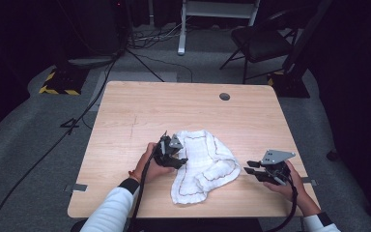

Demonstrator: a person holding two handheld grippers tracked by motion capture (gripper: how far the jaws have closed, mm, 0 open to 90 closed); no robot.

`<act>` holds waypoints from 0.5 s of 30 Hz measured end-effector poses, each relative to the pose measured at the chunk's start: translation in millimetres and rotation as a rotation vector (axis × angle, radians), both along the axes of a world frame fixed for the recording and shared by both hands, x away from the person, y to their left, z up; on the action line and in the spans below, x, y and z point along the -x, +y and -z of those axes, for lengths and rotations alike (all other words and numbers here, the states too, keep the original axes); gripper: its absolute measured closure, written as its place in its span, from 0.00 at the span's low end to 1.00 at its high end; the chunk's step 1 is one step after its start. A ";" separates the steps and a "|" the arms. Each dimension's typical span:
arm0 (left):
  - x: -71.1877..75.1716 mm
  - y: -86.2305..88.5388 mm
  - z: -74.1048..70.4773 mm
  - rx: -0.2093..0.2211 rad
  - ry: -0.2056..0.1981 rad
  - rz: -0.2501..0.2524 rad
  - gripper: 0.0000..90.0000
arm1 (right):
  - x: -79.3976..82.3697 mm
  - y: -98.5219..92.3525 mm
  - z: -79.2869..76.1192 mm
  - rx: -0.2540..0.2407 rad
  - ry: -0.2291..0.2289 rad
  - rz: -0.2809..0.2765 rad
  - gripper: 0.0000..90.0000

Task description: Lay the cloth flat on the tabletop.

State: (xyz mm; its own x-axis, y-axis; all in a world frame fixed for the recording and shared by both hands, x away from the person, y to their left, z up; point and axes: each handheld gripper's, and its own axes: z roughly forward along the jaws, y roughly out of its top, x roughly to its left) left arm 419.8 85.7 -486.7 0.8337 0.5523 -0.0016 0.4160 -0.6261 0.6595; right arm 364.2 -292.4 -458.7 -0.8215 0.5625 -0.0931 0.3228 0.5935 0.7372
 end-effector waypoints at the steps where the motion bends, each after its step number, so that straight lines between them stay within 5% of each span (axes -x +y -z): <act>1: -2.1 0.8 0.1 0.003 0.000 -0.015 0.47 | -2.4 2.8 -3.3 -0.014 -0.011 0.000 0.75; 4: -9.8 1.7 1.8 -0.002 -0.027 -0.047 0.46 | -11.2 17.7 -8.5 -0.018 -0.029 -0.018 0.73; 6: -19.5 -0.1 3.0 -0.015 -0.001 -0.058 0.40 | -19.1 30.8 -8.8 -0.012 -0.028 -0.033 0.70; 15: -50.7 -0.9 10.3 0.050 0.033 -0.145 0.30 | -52.9 90.3 6.0 0.072 0.036 -0.103 0.63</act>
State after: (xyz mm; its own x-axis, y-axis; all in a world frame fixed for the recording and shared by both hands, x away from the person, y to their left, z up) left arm 470.5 84.8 -496.9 0.7442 0.6654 -0.0582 0.5216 -0.5246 0.6729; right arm 417.1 -202.0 -464.6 -0.8782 0.4677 -0.0996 0.2828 0.6759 0.6805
